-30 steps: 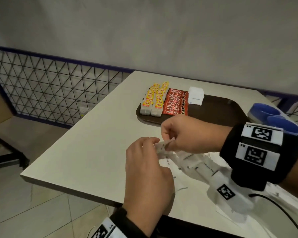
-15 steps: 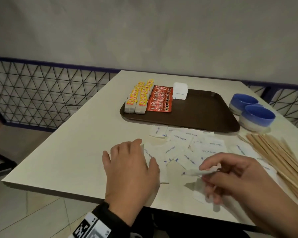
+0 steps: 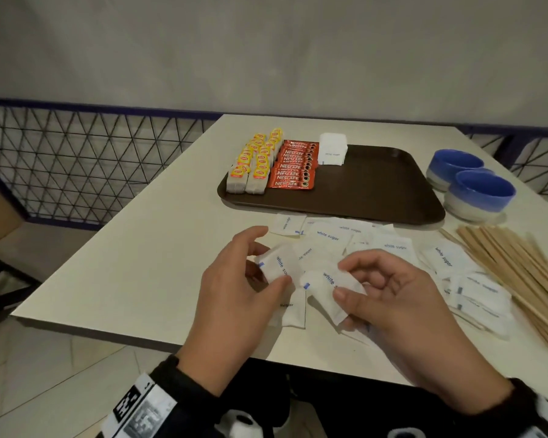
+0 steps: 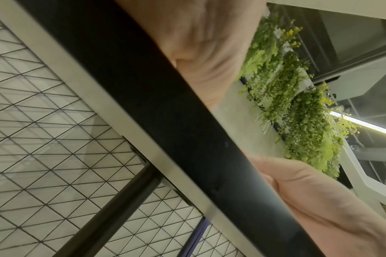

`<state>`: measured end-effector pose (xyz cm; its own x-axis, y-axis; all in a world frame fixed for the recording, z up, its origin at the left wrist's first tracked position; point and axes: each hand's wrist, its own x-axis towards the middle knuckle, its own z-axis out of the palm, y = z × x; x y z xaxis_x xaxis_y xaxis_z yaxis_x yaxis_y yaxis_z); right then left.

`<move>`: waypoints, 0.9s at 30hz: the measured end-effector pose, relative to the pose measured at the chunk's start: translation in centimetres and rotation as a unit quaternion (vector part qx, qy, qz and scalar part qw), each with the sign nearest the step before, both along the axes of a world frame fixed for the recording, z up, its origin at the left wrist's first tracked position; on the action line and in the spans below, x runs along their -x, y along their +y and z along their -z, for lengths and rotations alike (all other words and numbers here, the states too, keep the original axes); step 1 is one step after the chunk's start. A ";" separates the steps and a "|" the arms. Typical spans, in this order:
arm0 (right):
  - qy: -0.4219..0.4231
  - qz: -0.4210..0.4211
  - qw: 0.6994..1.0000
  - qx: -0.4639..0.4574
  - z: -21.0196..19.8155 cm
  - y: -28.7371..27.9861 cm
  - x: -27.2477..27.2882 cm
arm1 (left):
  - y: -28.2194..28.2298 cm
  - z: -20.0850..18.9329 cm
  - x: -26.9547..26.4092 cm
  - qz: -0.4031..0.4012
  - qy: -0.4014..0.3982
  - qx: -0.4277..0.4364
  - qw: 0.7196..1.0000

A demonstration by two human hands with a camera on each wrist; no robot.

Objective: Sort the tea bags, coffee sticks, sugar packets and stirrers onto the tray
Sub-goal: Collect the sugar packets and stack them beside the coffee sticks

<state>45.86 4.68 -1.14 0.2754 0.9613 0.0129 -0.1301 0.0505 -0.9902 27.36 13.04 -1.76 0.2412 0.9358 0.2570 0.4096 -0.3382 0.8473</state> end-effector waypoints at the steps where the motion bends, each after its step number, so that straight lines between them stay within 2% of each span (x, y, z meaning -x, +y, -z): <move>1: 0.008 -0.002 1.000 -0.006 -0.1 0.1 0.1 | 0.0 0.0 0.1 0.007 -0.027 0.011 1.000; 6: -0.005 -0.011 0.999 -0.029 -0.1 -0.3 0.3 | -0.1 0.1 0.5 0.096 -0.153 0.066 0.981; 9: -0.021 0.014 0.999 -0.027 0.0 -0.3 0.3 | -0.2 0.0 0.5 0.151 -0.194 0.090 0.965; 13: -0.031 0.053 0.998 -0.029 0.5 -0.1 0.4 | -0.2 -0.2 0.6 0.186 -0.213 0.109 0.953; 17: -0.035 0.053 0.998 -0.022 0.6 -0.1 0.6 | -0.4 -0.4 0.5 0.207 -0.217 0.127 0.945; 22: -0.062 0.055 0.996 -0.014 0.6 0.0 0.8 | -0.5 -0.6 0.1 0.193 -0.214 0.125 0.949; 27: -0.087 0.074 0.993 -0.011 0.8 0.0 0.9 | -0.3 -0.7 0.4 0.177 -0.243 0.128 0.945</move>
<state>45.01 4.66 -1.95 0.4055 0.9093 0.0939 0.0543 0.0785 -0.9954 26.94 12.69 -1.07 0.4630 0.8648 0.1944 -0.1492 -0.1402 0.9788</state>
